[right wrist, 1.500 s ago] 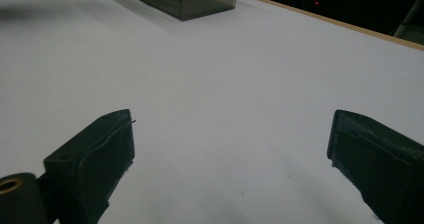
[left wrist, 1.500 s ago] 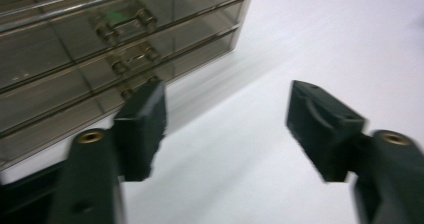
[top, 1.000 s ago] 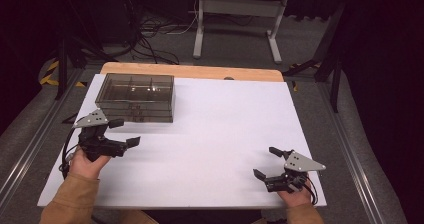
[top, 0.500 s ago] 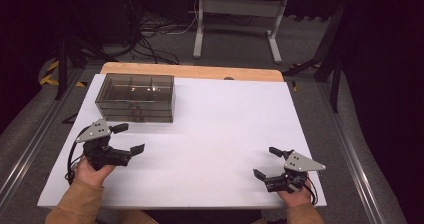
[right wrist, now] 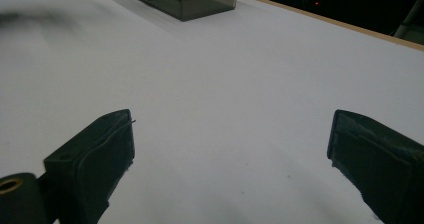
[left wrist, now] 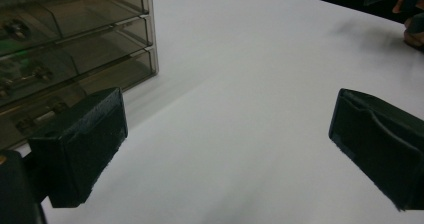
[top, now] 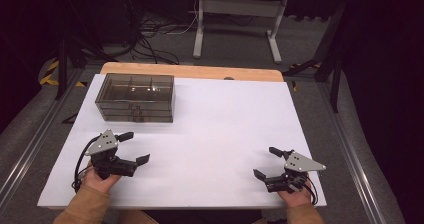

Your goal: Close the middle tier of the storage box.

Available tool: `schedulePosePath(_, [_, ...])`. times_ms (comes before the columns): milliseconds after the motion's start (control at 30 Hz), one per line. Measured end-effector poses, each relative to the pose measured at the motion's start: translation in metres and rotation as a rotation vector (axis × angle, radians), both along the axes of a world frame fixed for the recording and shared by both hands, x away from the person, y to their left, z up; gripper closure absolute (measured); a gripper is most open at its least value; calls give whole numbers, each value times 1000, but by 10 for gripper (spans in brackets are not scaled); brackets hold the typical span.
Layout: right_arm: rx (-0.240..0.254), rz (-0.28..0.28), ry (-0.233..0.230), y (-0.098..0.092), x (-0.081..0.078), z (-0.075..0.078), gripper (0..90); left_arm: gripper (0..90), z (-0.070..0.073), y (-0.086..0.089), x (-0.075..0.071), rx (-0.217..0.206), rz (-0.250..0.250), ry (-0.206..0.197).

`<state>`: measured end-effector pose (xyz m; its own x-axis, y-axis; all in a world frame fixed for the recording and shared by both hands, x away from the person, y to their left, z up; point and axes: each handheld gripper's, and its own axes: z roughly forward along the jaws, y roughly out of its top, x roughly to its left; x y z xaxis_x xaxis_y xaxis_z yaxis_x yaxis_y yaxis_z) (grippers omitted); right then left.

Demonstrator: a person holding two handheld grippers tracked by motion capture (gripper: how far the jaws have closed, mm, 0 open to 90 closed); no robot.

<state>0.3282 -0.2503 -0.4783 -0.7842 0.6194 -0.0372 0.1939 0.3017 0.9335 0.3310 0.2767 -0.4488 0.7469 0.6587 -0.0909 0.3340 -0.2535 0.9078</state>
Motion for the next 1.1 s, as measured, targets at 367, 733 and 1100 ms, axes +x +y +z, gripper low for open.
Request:
schedulePosePath(367, [-2,3,-3,0,0,0,52,2,-22,-3,-1,-2,1,17])
schedulePosePath(733, [0,10,-6,0,0,0,52,3,-26,-6,1,9,12,14])
schedulePosePath(1100, [1,12,-6,0,0,0,52,3,-26,-6,1,2,16,6])
